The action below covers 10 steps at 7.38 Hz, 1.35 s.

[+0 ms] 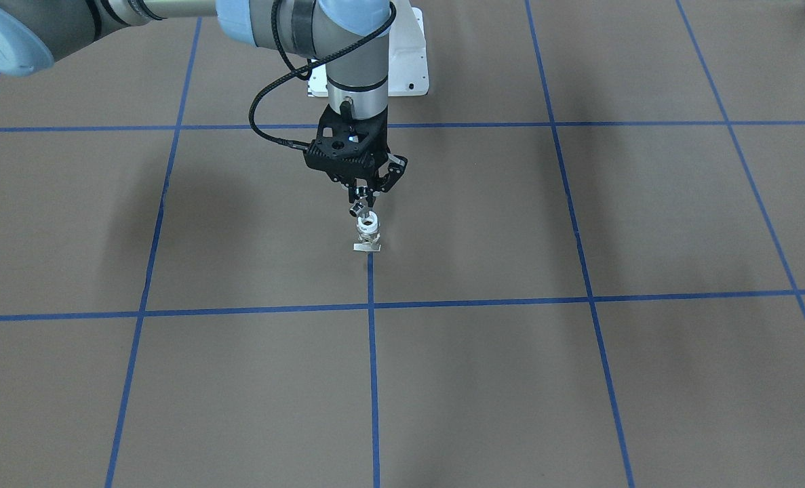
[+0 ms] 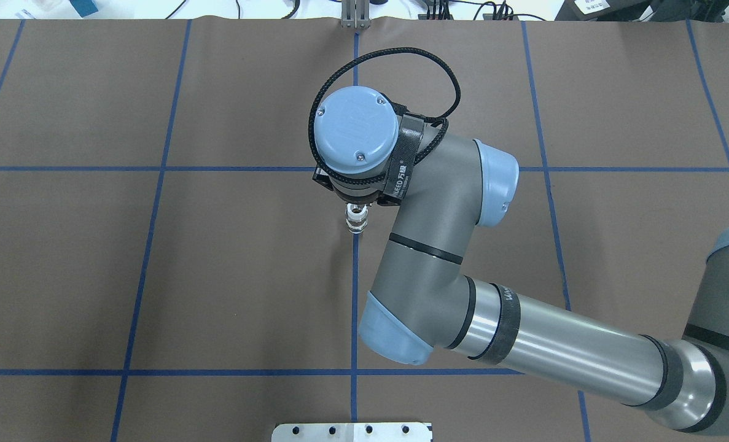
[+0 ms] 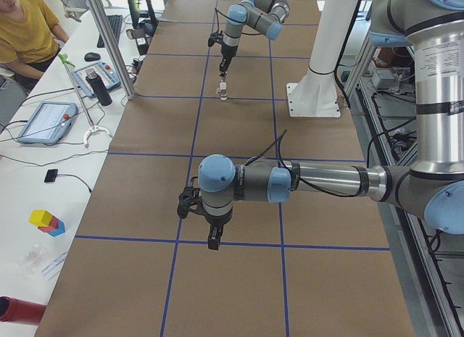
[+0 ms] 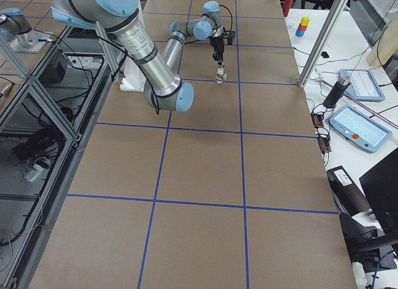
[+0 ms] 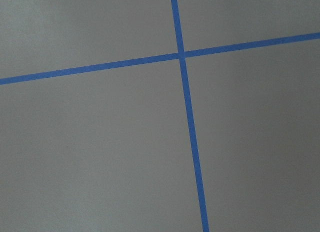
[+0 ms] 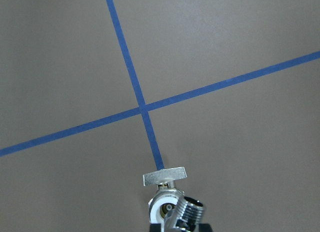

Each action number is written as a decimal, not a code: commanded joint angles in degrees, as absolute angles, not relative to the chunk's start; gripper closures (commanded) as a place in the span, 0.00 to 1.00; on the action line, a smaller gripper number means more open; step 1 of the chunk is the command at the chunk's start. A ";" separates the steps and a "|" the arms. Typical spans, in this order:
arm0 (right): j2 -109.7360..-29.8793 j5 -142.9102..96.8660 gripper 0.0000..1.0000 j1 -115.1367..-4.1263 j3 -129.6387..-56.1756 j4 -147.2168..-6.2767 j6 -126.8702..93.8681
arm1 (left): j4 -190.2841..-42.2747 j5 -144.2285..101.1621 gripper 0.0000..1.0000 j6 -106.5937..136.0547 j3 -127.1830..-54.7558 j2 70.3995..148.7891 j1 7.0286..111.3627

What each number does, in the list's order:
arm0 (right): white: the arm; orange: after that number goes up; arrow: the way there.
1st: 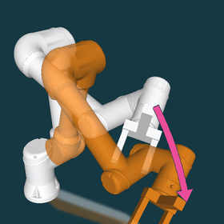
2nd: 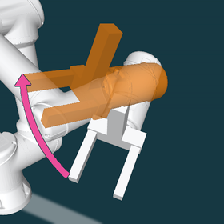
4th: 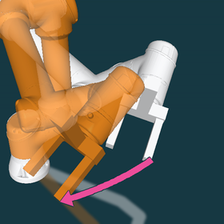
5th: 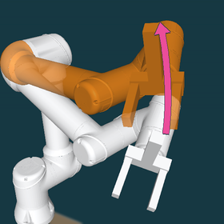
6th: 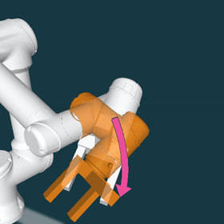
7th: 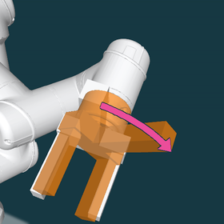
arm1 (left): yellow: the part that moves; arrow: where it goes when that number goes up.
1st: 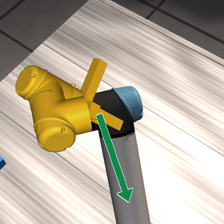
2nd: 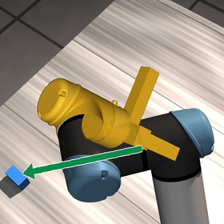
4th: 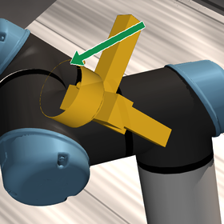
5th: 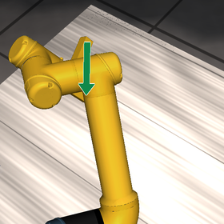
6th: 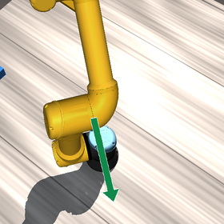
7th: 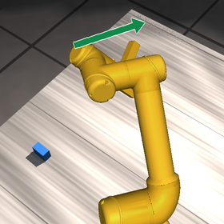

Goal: Assemble PPR valve and pipe with both arms
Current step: 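Lower the chrome valve piece onto the white fitting with the right gripper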

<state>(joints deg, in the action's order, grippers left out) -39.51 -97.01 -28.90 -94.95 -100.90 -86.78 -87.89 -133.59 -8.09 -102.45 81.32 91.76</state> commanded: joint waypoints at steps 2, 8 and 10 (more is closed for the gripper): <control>-39.46 -96.33 1.00 -28.83 -94.66 -99.59 -86.49 | -87.89 -133.59 0.00 -8.09 -102.39 81.39 91.76; -39.11 -95.27 1.00 -28.48 -91.67 -97.56 -86.04 | -87.89 -133.59 0.00 -8.00 -102.39 81.39 91.76; -39.02 -95.36 1.00 -28.30 -91.93 -97.65 -86.22 | -87.89 -133.59 0.00 -8.09 -102.39 81.39 91.76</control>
